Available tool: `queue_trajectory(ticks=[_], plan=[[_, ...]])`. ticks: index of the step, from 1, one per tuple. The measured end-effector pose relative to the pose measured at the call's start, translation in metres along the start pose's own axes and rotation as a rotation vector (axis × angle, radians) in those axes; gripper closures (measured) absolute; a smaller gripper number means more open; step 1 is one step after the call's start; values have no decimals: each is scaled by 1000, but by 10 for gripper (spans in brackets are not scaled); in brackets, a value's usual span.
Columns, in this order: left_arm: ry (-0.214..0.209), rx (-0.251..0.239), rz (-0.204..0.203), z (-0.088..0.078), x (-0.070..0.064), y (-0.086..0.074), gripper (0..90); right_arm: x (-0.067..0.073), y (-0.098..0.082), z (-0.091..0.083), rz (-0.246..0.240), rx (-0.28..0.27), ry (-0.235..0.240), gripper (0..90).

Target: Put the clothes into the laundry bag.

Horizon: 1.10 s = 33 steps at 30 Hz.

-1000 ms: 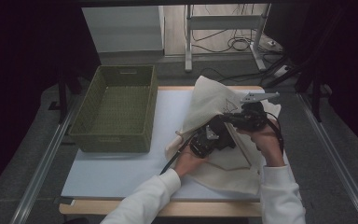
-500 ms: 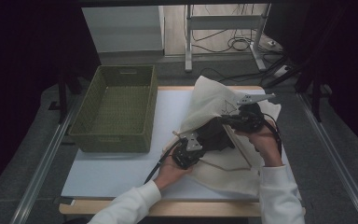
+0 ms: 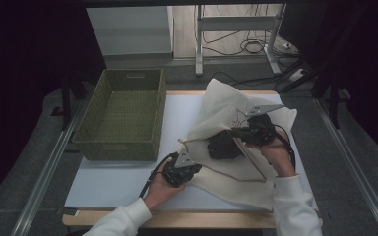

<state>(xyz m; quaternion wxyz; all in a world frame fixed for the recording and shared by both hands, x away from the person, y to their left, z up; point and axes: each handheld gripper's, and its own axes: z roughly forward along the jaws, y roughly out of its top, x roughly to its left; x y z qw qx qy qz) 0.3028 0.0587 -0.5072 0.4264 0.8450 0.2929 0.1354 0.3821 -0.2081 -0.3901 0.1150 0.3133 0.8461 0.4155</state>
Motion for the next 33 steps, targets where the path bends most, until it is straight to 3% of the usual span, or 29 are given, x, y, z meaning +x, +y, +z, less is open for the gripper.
queue_trajectory(ticks=[13,20,33], plan=[[-9,-44,-57,-37,5,-15,898,7,-18,8,-9,62,9,866],[-14,-48,-72,-44,4,-20,898,13,-26,16,-14,83,7,866],[10,-55,-114,-58,16,-33,897,22,-46,37,-28,135,10,865]])
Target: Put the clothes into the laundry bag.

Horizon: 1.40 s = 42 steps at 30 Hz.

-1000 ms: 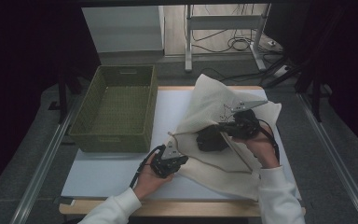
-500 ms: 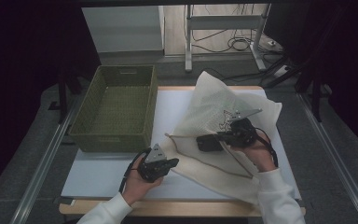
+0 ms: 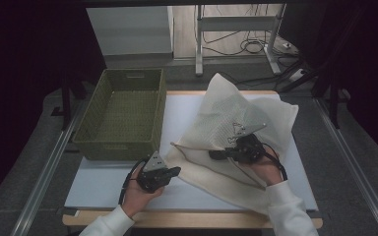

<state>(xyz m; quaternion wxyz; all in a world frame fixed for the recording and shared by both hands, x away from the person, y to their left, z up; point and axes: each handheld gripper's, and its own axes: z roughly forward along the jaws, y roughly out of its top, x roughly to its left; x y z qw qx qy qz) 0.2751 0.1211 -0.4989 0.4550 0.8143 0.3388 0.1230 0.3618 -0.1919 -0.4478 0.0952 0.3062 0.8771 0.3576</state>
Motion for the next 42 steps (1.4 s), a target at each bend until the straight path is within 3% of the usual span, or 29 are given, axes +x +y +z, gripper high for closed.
queue_trajectory(ticks=[7,14,26,29,31,34,36,39,42], plan=[[18,3,-16,-8,3,-7,896,8,-12,15,-19,32,4,865],[15,19,-14,-5,2,-9,889,9,-22,32,-29,86,6,860],[20,33,-12,-2,2,-9,891,7,-33,57,-11,153,-24,853],[20,33,-13,-2,2,-9,891,7,-34,58,2,145,-21,849],[19,34,-13,-2,2,-9,891,6,-34,58,7,140,-17,830],[19,35,-11,-1,2,-9,891,7,-33,56,-3,139,-2,729],[17,33,-13,-1,3,-10,890,6,-31,51,25,105,34,653],[17,32,-15,-2,4,-9,890,5,-26,35,76,-2,55,557],[16,31,-17,-2,6,-10,890,6,-24,17,104,-110,29,458]])
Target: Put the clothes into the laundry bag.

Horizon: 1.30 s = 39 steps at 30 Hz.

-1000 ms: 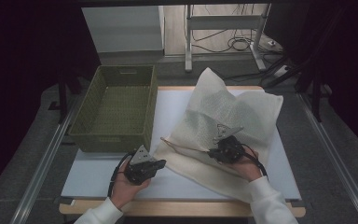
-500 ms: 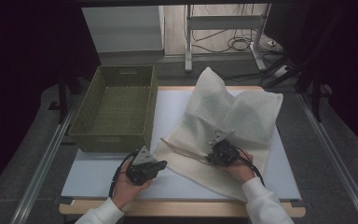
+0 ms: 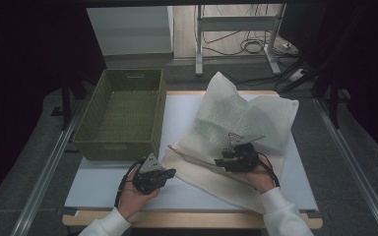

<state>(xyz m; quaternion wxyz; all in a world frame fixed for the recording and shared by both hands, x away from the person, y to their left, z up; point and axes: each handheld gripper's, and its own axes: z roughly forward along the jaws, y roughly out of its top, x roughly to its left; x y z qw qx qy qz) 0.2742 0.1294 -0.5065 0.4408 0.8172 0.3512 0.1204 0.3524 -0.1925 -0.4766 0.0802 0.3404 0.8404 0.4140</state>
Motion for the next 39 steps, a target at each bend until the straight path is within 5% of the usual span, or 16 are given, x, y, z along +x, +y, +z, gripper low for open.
queue_trajectory(ticks=[5,12,17,26,32,39], plan=[[-9,-2,-5,1,1,1,889,-1,-6,-22,30,-97,-73,355],[-20,0,-20,5,7,0,889,-4,-16,-28,33,-139,-108,330],[-10,1,-30,4,12,-2,876,-5,-15,-22,11,-137,-88,322],[53,-20,-48,-1,12,-5,667,-5,-18,-28,31,-128,-27,278],[71,-10,-53,-4,14,-7,470,-10,-40,-51,22,-159,-109,271],[128,-20,-56,-27,18,-20,391,-22,-79,-74,74,-160,-208,252]])
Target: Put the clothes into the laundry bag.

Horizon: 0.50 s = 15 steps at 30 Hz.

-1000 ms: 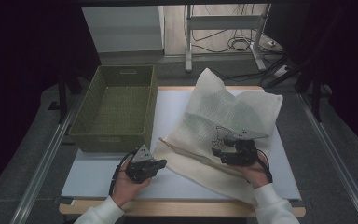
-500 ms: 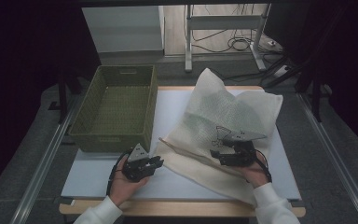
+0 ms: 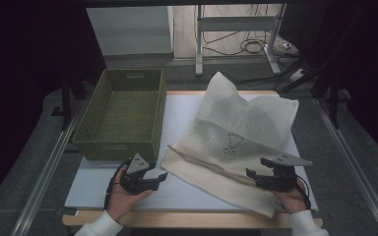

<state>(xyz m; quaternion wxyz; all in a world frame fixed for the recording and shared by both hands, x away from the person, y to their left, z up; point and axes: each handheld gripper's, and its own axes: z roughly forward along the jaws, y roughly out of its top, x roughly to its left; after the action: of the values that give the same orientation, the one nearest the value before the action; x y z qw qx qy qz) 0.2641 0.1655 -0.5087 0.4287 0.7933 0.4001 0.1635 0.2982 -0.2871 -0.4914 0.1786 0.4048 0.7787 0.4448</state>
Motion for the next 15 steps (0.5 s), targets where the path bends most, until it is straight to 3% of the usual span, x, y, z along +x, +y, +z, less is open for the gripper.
queue_trajectory(ticks=[7,11,15], plan=[[41,22,-38,-12,15,-15,361,-16,-23,-13,31,9,-62,245],[64,34,-59,-10,24,-17,356,-21,-25,-9,41,14,-60,245],[67,41,-51,-8,24,-17,351,-22,-25,-7,35,21,-48,245]])
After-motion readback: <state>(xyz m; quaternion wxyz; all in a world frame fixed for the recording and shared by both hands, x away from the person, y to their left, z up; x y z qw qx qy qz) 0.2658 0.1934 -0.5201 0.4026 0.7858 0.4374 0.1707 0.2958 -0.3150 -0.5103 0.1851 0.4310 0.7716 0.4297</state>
